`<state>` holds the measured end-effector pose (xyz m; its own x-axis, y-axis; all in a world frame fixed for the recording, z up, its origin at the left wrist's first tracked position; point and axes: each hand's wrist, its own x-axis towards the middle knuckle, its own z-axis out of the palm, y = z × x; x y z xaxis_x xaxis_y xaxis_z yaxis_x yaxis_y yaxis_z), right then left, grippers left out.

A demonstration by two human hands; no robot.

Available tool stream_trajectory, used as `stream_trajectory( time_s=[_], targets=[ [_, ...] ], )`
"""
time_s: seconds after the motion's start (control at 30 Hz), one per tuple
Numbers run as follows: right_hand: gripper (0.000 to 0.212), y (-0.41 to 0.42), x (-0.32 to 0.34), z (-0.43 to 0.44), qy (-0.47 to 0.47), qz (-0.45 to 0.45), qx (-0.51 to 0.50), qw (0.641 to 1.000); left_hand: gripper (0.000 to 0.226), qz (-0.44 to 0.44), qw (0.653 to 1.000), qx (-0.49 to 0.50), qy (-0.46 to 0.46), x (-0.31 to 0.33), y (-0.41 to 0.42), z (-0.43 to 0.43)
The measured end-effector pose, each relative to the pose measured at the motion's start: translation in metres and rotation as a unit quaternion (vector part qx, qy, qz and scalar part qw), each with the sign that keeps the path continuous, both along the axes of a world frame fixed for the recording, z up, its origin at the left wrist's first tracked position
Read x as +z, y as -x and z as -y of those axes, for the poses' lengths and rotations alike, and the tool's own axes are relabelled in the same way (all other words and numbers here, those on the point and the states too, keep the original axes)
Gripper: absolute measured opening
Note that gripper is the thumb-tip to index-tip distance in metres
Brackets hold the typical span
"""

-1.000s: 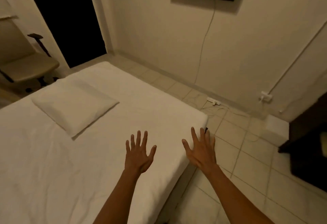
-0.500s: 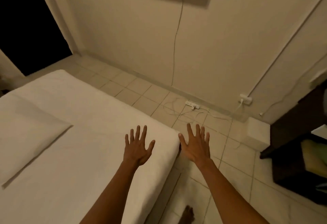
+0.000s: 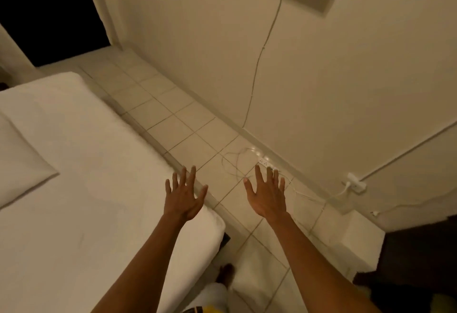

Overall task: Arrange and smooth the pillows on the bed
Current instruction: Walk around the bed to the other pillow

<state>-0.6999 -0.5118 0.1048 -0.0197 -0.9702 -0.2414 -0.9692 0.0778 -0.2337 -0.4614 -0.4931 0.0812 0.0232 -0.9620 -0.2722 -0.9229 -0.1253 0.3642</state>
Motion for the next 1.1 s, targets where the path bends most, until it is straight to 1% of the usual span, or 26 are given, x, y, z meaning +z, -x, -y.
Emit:
stream_trajectory(
  time_s=[0.07, 0.17, 0.3, 0.53, 0.63, 0.73, 0.83, 0.97, 1.1],
  targets=[
    [0.07, 0.01, 0.001, 0.038, -0.003, 0.005, 0.016, 1.0, 0.074, -0.008, 1.0, 0.009, -0.003, 0.002, 0.013, 0.03],
    [0.068, 0.019, 0.004, 0.103, 0.017, 0.014, 0.034, 0.999, 0.074, 0.004, 1.0, 0.028, 0.001, 0.002, 0.027, 0.082],
    [0.067, 0.028, -0.004, 0.181, 0.017, 0.013, 0.08, 0.997, 0.074, 0.018, 0.998, 0.06, -0.006, -0.003, 0.043, 0.143],
    [0.068, 0.032, -0.028, 0.324, -0.028, 0.012, 0.184, 0.983, 0.075, 0.003, 0.982, 0.184, -0.031, -0.019, 0.059, 0.239],
    [0.068, 0.027, -0.029, 0.373, -0.036, 0.004, 0.219, 0.975, 0.082, -0.008, 0.976, 0.217, -0.023, -0.018, 0.064, 0.271],
    [0.069, 0.002, -0.03, 0.432, -0.052, -0.001, 0.273, 0.961, 0.082, -0.023, 0.963, 0.268, 0.001, -0.017, 0.057, 0.307],
    [0.069, -0.04, -0.035, 0.475, -0.054, -0.011, 0.332, 0.942, 0.076, -0.01, 0.948, 0.319, 0.014, -0.022, 0.035, 0.331],
    [0.07, -0.101, -0.047, 0.525, -0.055, -0.019, 0.387, 0.92, 0.079, 0.008, 0.924, 0.383, -0.014, -0.037, -0.008, 0.367],
    [0.07, -0.175, -0.049, 0.588, -0.062, -0.038, 0.404, 0.912, 0.079, 0.0, 0.911, 0.41, -0.035, -0.037, -0.077, 0.428]
  ],
)
